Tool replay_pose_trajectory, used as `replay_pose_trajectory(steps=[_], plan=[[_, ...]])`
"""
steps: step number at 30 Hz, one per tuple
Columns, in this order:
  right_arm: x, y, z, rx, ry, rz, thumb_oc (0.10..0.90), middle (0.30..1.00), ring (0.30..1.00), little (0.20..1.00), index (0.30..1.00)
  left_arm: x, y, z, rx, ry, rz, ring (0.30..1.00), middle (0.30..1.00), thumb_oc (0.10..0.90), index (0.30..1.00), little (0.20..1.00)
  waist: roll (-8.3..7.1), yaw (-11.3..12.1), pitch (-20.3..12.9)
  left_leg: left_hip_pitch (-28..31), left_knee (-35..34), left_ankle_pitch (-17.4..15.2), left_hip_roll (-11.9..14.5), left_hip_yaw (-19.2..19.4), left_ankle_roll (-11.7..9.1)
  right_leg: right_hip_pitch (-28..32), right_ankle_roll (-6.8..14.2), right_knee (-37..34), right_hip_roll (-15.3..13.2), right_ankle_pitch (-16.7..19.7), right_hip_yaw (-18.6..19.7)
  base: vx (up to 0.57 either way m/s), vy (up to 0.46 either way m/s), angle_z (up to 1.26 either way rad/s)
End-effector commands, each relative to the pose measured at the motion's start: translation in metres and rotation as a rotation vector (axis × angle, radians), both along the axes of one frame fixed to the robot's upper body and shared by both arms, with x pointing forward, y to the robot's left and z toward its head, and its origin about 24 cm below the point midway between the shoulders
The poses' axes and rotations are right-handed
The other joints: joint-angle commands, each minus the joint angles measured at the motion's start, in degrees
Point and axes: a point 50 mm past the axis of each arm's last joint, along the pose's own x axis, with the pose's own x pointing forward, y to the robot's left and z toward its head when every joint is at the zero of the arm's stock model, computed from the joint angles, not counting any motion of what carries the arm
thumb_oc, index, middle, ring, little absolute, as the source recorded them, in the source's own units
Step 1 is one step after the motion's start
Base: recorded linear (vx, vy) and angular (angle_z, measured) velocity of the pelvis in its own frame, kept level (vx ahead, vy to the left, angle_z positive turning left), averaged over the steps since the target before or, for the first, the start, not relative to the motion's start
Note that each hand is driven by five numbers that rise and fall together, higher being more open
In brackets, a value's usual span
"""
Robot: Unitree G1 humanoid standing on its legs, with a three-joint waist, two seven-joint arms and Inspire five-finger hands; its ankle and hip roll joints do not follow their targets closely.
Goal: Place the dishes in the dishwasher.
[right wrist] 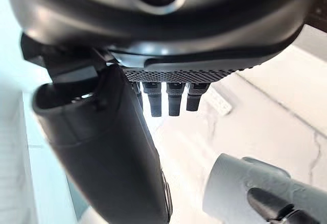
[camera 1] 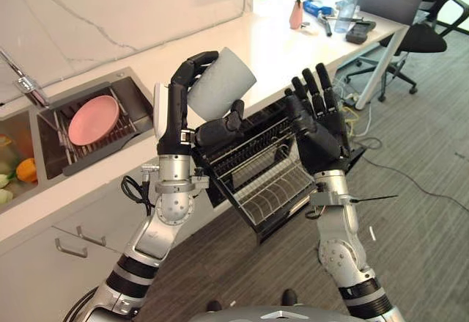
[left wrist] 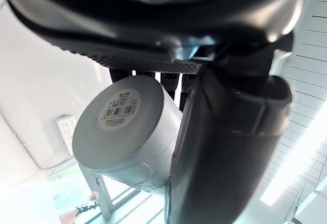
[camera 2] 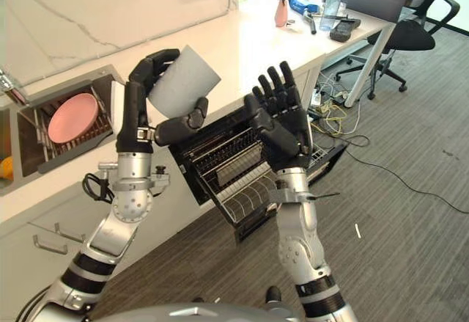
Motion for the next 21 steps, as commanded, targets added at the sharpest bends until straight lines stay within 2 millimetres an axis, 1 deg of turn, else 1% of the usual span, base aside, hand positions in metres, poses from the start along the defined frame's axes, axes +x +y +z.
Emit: replay_pose_trajectory(steps=[1,3,5,9,13,16,21], plan=[[-0.008,0.007,0.047,0.213,-0.288,0.076,0.800,0.900,0.900,0.900,0.900,-0.003,-0.012,0.049,0.032,-0.305,-0.068,0.300,0.300,0.400,0.300,0.300,-3.61,0.35,-4.89,2.07,0.35,-1.28,2.21,-0.24,-2.81,4.11,6.08,0.84,-4.53,-4.67,1.74,0.01,-0.019,0.05],[-0.008,0.007,0.047,0.211,-0.293,0.081,0.800,0.900,0.900,0.900,0.900,-0.003,-0.013,0.049,0.036,-0.306,-0.069,0.300,0.300,0.400,0.300,0.300,-3.55,0.42,-4.93,2.05,0.35,-1.21,2.28,-0.20,-2.90,4.13,6.09,0.84,-4.58,-4.65,1.64,0.00,0.000,0.00],[-0.008,0.013,0.045,0.235,-0.284,0.121,0.800,0.900,0.900,0.900,0.900,-0.003,-0.015,0.049,0.043,-0.301,-0.077,0.300,0.300,0.400,0.300,0.300,-3.43,0.54,-5.10,2.06,0.35,-1.17,2.38,-0.21,-2.99,4.34,6.06,0.84,-4.60,-4.70,1.51,0.00,0.000,0.00],[-0.009,0.018,0.044,0.239,-0.280,0.165,0.800,0.900,0.900,0.900,0.900,-0.002,-0.015,0.050,0.054,-0.304,-0.073,0.300,0.300,0.400,0.300,0.300,-3.27,0.51,-5.16,2.33,0.35,-1.21,2.51,-0.46,-3.16,4.86,5.95,0.84,-4.61,-4.89,1.32,0.00,0.000,0.00],[-0.007,0.020,0.039,0.197,-0.257,0.170,0.800,0.900,0.900,0.900,0.900,-0.001,-0.015,0.053,0.054,-0.314,-0.069,0.300,0.300,0.400,0.300,0.300,-3.14,0.44,-5.20,2.56,0.35,-1.24,2.52,-0.54,-3.22,5.14,5.90,0.84,-4.64,-4.93,1.04,0.00,0.000,0.00],[-0.004,0.014,0.035,0.092,-0.233,0.112,0.800,0.900,0.900,0.900,0.900,-0.001,-0.017,0.055,0.068,-0.326,-0.072,0.300,0.300,0.400,0.300,0.300,-3.04,0.35,-5.18,2.66,0.35,-1.21,2.49,-0.55,-3.23,5.27,5.95,0.84,-4.62,-4.91,0.93,0.00,0.000,0.00],[-0.005,0.020,0.033,0.091,-0.200,0.122,0.800,0.900,0.900,0.900,0.900,-0.002,-0.022,0.056,0.085,-0.350,-0.077,0.300,0.300,0.400,0.300,0.300,-2.93,0.22,-4.96,2.57,0.35,-1.21,2.51,-0.55,-3.27,5.21,5.97,0.84,-4.68,-4.87,0.89,0.00,0.000,0.00]])
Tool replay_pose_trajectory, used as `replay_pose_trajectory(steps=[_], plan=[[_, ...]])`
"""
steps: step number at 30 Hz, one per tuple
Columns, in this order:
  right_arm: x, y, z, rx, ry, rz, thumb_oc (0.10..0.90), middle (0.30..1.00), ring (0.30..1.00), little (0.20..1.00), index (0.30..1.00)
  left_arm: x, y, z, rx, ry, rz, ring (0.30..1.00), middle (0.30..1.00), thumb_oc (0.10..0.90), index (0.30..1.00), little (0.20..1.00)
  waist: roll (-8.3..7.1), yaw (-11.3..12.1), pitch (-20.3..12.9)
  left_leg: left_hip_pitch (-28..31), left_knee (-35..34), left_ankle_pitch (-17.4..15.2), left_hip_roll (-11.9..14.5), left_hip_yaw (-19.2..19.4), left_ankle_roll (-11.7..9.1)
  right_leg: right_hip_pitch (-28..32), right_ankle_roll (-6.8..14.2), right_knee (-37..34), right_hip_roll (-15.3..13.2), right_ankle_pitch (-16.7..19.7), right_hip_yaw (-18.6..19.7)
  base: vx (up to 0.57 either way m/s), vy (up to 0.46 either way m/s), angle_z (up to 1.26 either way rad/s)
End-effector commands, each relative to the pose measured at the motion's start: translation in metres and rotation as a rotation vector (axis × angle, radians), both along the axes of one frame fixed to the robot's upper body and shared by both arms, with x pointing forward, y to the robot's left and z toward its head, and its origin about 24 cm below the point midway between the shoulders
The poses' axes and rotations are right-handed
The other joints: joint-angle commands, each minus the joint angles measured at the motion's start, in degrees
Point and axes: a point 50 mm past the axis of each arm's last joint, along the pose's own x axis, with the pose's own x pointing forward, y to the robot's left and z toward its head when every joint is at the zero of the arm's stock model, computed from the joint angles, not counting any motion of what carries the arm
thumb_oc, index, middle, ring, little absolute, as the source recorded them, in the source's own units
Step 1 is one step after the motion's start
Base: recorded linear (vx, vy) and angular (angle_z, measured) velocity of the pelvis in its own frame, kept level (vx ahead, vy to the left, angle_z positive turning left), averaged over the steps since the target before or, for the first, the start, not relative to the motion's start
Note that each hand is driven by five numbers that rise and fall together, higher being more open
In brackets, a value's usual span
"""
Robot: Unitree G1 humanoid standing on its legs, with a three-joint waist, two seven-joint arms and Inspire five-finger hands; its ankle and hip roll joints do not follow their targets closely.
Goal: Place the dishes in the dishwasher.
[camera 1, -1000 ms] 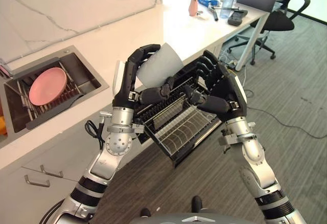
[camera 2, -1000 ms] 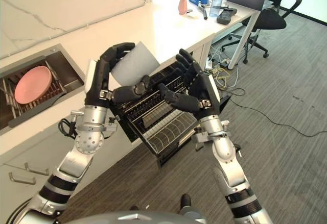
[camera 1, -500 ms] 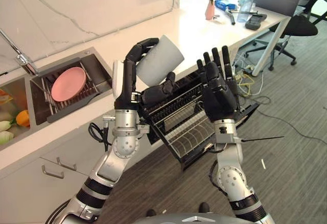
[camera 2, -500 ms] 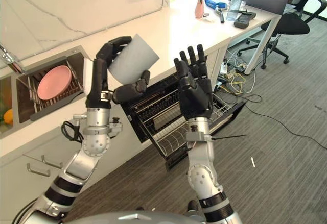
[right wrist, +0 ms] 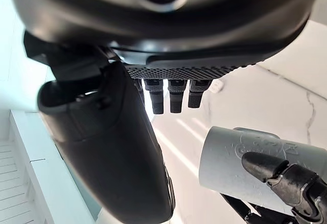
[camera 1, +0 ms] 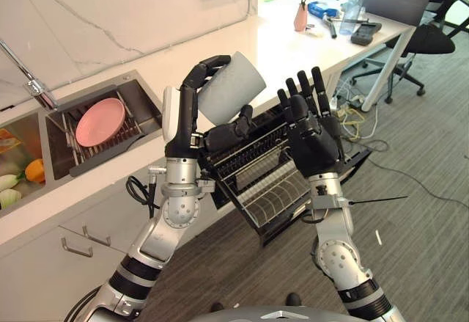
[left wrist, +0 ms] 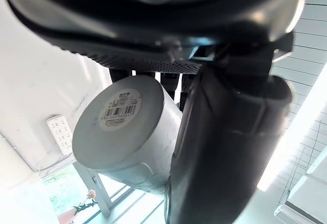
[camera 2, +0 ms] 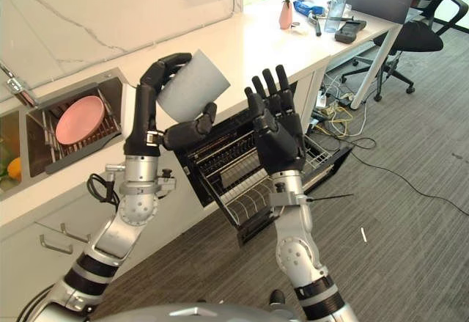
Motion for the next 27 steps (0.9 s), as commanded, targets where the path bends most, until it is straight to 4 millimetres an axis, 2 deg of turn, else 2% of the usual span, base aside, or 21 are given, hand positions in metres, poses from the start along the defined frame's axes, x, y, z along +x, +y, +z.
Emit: replay_pose_trajectory(steps=[1,7,9,12,17,27], plan=[[-0.003,0.017,0.038,0.041,-0.202,0.019,0.800,0.900,0.900,0.900,0.900,0.000,-0.014,0.059,0.041,-0.336,-0.077,0.300,0.300,0.400,0.300,0.300,-3.62,0.01,-4.40,2.27,0.34,-1.20,2.55,-0.29,-3.28,4.82,5.82,0.84,-4.60,-4.67,1.17,0.00,0.000,0.00],[-0.003,0.030,0.040,0.163,-0.182,0.072,0.800,0.900,0.900,0.900,0.900,-0.001,-0.028,0.060,0.084,-0.357,-0.122,0.300,0.300,0.400,0.300,0.300,-3.55,0.01,-4.49,2.31,0.34,-1.35,2.45,-0.47,-3.23,4.95,5.84,0.84,-4.72,-4.79,1.09,0.00,0.000,0.00],[-0.002,0.041,0.045,0.228,-0.186,0.124,0.800,0.900,0.900,0.900,0.900,-0.002,-0.039,0.058,0.089,-0.352,-0.176,0.300,0.300,0.400,0.300,0.300,-3.52,0.11,-4.61,2.35,0.34,-1.39,2.39,-0.63,-3.20,5.03,5.81,0.84,-4.75,-4.82,1.08,0.00,0.000,0.00],[-0.002,0.043,0.046,0.243,-0.188,0.134,0.800,0.900,0.900,0.900,0.900,-0.002,-0.042,0.056,0.092,-0.346,-0.191,0.300,0.300,0.400,0.300,0.300,-3.53,0.18,-4.64,2.36,0.34,-1.37,2.38,-0.68,-3.20,5.06,5.81,0.84,-4.75,-4.85,1.03,0.00,0.003,0.01],[-0.001,0.057,0.044,0.331,-0.160,0.194,0.800,0.900,0.900,0.900,0.900,-0.007,-0.062,0.053,0.094,-0.341,-0.290,0.300,0.300,0.400,0.300,0.300,-3.71,0.43,-4.74,2.33,0.34,-1.39,2.21,-1.09,-3.14,5.30,5.75,0.84,-4.74,-4.88,0.53,0.00,0.002,0.01],[0.004,0.065,0.038,0.394,-0.106,0.226,0.800,0.900,0.900,0.900,0.900,-0.017,-0.084,0.050,0.131,-0.332,-0.422,0.300,0.300,0.400,0.300,0.300,-3.81,0.70,-4.85,2.48,0.34,-1.51,2.10,-1.53,-3.16,5.74,5.69,0.84,-4.69,-5.06,0.13,0.01,0.001,0.04]])
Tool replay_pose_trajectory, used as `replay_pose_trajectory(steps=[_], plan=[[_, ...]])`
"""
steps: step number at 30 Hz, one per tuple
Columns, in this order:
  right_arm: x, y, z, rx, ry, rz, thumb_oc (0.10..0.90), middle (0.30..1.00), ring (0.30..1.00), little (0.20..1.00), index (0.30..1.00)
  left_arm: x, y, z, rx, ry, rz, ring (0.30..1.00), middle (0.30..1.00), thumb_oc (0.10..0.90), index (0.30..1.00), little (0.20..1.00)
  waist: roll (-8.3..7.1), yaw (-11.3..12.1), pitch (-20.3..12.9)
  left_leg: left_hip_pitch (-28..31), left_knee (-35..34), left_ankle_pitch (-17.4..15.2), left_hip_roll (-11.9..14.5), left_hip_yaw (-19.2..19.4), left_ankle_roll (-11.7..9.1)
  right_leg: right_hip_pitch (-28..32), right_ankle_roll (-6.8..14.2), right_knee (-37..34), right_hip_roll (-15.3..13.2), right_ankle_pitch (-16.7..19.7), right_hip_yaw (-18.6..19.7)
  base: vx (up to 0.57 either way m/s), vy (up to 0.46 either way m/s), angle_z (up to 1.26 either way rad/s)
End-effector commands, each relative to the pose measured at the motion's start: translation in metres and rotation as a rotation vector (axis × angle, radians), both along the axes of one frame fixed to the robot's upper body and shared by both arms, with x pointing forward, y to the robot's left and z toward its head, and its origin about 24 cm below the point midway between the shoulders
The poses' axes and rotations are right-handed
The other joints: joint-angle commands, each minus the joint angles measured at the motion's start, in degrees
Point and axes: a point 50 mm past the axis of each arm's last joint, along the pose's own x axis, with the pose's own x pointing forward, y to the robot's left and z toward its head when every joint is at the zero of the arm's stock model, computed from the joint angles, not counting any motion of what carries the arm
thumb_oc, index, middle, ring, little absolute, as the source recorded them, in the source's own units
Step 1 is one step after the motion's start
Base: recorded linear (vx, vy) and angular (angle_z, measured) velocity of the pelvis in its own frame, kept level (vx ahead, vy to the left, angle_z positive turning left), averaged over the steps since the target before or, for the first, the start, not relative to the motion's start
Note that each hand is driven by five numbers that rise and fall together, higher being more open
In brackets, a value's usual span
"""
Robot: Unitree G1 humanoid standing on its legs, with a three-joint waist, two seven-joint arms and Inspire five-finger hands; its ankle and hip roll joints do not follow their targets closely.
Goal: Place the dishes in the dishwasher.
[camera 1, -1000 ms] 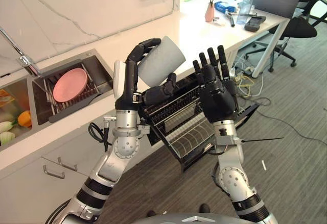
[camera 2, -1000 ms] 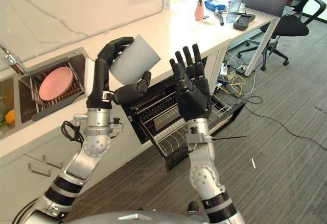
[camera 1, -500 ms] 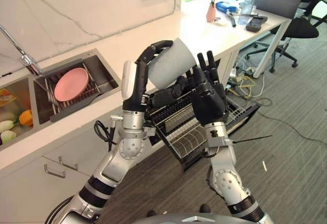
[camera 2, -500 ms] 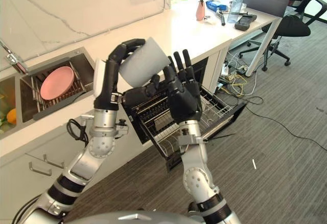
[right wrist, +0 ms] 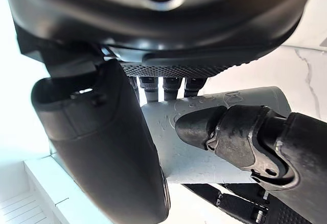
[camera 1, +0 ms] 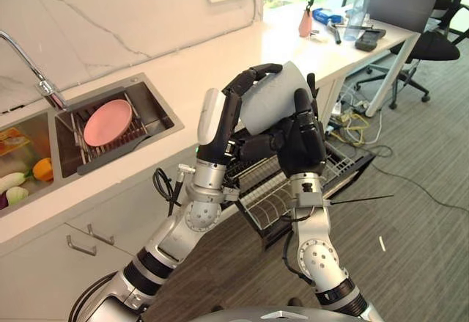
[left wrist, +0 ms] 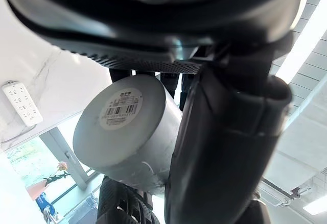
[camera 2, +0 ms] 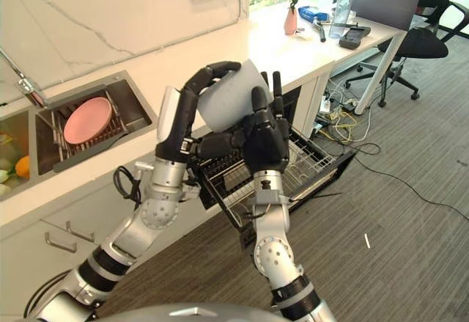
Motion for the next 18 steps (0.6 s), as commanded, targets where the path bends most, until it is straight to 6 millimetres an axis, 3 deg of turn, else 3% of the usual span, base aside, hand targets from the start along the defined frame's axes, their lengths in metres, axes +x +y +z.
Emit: replay_pose_trajectory(steps=[1,11,18], plan=[[0.005,0.032,0.037,0.081,-0.177,0.117,0.800,0.900,0.900,0.900,0.900,-0.010,-0.039,0.050,0.025,-0.274,-0.270,0.300,0.300,0.400,0.300,0.300,-3.73,0.43,-4.10,2.26,0.35,-1.52,2.57,-0.23,-3.19,4.73,5.59,0.83,-4.23,-4.88,1.28,0.00,0.000,0.00],[0.009,0.050,0.029,0.019,-0.103,0.282,0.800,0.900,0.900,0.900,0.900,-0.020,-0.069,0.049,0.233,-0.180,-0.579,0.300,0.300,0.400,0.300,0.300,-3.27,0.15,-3.95,2.19,0.35,-1.49,2.38,-0.36,-3.32,4.62,5.56,0.83,-4.13,-5.01,1.22,0.00,0.002,0.01],[0.014,0.051,0.032,-0.033,-0.107,0.330,0.800,0.900,0.900,0.900,0.900,-0.019,-0.079,0.045,0.382,-0.101,-0.703,0.300,0.300,0.400,0.300,0.300,-2.99,-0.18,-3.97,2.38,0.35,-1.61,2.19,-0.45,-3.39,4.84,5.61,0.83,-4.12,-5.06,1.10,0.00,0.001,0.00]])
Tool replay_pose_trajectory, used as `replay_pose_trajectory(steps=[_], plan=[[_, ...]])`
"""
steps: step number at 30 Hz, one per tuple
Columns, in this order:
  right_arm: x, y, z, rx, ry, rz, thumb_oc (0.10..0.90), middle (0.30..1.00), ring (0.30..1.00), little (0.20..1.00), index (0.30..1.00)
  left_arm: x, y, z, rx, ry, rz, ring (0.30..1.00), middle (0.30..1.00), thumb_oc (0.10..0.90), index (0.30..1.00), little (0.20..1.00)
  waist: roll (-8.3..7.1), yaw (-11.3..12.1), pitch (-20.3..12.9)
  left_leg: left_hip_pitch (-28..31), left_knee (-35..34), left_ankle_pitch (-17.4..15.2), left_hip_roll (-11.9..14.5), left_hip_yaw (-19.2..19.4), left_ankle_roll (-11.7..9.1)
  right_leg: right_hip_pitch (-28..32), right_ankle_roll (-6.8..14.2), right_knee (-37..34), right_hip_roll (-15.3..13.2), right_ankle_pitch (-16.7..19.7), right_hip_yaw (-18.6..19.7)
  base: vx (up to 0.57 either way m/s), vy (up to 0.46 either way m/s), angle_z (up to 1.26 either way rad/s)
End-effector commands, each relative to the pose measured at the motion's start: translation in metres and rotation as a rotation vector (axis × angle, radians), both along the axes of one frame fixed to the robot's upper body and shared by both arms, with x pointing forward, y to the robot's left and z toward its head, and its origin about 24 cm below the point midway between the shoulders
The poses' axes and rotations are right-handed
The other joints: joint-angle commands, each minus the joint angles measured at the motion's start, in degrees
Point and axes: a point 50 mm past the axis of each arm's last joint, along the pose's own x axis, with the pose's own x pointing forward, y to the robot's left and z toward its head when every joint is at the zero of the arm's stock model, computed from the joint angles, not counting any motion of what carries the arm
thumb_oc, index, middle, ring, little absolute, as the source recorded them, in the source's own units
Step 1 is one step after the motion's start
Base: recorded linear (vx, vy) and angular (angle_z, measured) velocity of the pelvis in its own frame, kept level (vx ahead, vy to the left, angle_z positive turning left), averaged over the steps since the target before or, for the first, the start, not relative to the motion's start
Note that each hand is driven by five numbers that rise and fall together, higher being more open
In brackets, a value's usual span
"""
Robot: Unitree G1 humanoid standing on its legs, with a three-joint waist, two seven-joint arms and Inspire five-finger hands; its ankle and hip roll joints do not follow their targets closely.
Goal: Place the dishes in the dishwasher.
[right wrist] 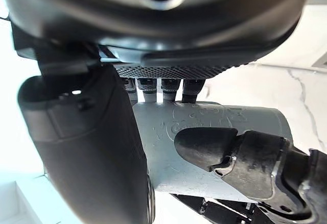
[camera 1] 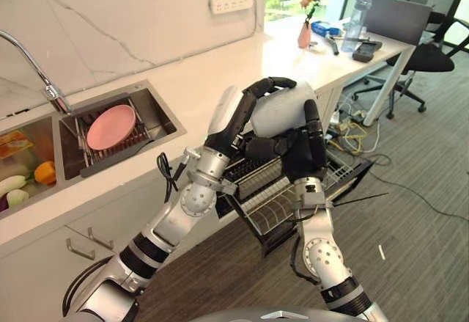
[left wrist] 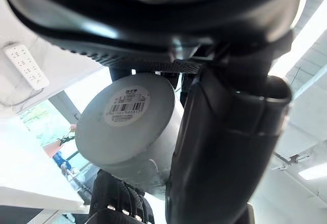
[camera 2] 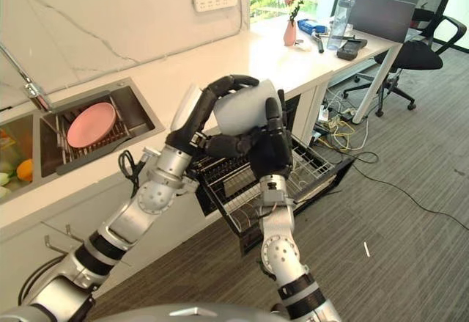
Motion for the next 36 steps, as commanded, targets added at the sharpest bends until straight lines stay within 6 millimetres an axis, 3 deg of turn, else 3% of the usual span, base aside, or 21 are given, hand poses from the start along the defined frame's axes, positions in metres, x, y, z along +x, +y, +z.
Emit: replay_pose_trajectory(steps=[1,7,10,11,20,25,27,28,30,36], plan=[[0.007,0.065,0.060,-0.009,-0.251,0.330,0.800,0.900,0.900,0.900,0.900,-0.045,-0.082,0.041,0.161,-0.191,-0.611,0.300,0.300,0.400,0.300,0.300,-2.32,0.08,-1.35,2.63,0.35,-1.63,2.45,-0.04,-3.41,4.85,5.41,0.83,-3.78,-4.91,1.66,0.00,0.000,0.00],[0.011,0.064,0.063,-0.025,-0.269,0.339,0.800,0.900,0.900,0.900,0.900,-0.045,-0.092,0.022,0.262,-0.038,-0.717,0.300,0.300,0.400,0.300,0.300,-2.15,-0.05,-1.25,2.59,0.35,-1.64,2.31,-0.15,-3.42,4.94,5.31,0.83,-3.80,-4.91,1.65,0.00,0.000,0.00],[0.012,0.064,0.063,-0.026,-0.269,0.338,0.800,0.900,0.900,0.900,0.900,-0.045,-0.092,0.022,0.262,-0.038,-0.718,0.300,0.300,0.400,0.300,0.300,-2.14,-0.02,-1.23,2.59,0.35,-1.63,2.30,-0.16,-3.42,4.95,5.31,0.83,-3.81,-4.92,1.64,0.00,0.000,0.00],[0.013,0.062,0.063,-0.032,-0.270,0.327,0.400,0.300,0.300,0.300,0.300,-0.045,-0.092,0.021,0.269,-0.025,-0.727,0.300,0.300,0.400,0.300,0.300,-2.13,-0.06,-1.22,2.55,0.35,-1.65,2.22,-0.22,-3.35,4.91,5.29,0.83,-3.83,-4.91,1.68,0.00,0.000,0.00],[0.011,0.054,0.065,-0.008,-0.298,0.292,0.400,0.300,0.300,0.300,0.300,-0.045,-0.091,0.016,0.250,0.007,-0.725,0.300,0.300,0.400,0.300,0.300,-1.92,-0.21,-1.10,2.42,0.35,-1.70,1.98,-0.42,-3.33,4.95,5.22,0.83,-3.85,-4.98,1.53,0.00,0.000,0.00],[0.011,0.038,0.068,-0.001,-0.320,0.198,0.400,0.300,0.300,0.300,0.300,-0.041,-0.079,0.018,0.201,-0.012,-0.642,0.300,0.300,0.400,0.300,0.300,-2.03,-0.02,-1.19,2.55,0.35,-1.82,1.77,-0.75,-3.22,5.50,5.15,0.83,-4.11,-5.02,1.05,0.00,0.005,0.01],[0.010,0.035,0.068,0.006,-0.321,0.177,0.400,0.300,0.300,0.300,0.300,-0.039,-0.077,0.019,0.186,-0.013,-0.624,0.561,0.561,0.574,0.561,0.561,-2.02,0.05,-1.27,2.61,0.35,-1.88,1.72,-0.87,-3.16,5.65,5.16,0.83,-4.20,-5.07,0.95,0.00,0.000,0.00],[0.010,0.033,0.068,0.009,-0.324,0.161,0.400,0.300,0.300,0.300,0.300,-0.039,-0.076,0.020,0.179,-0.015,-0.617,0.592,0.592,0.595,0.592,0.592,-2.01,0.15,-1.33,2.62,0.35,-1.89,1.70,-0.88,-3.15,5.73,5.17,0.83,-4.23,-5.09,0.79,0.00,0.000,0.00],[0.010,0.030,0.070,0.022,-0.328,0.141,0.400,0.300,0.300,0.300,0.300,-0.038,-0.074,0.022,0.173,-0.021,-0.604,0.900,0.900,0.800,0.900,0.900,-2.00,0.26,-1.36,2.67,0.35,-1.93,1.64,-0.96,-3.09,5.91,5.16,0.83,-4.28,-5.13,0.63,0.00,0.000,0.00],[0.010,0.028,0.072,0.032,-0.339,0.104,0.400,0.300,0.300,0.300,0.300,-0.036,-0.068,0.020,0.151,-0.004,-0.568,0.900,0.900,0.800,0.900,0.900,-1.94,0.76,-1.32,2.96,0.35,-1.96,1.40,-1.42,-2.96,6.54,5.05,0.83,-4.27,-5.27,0.14,0.00,-0.004,0.04]])
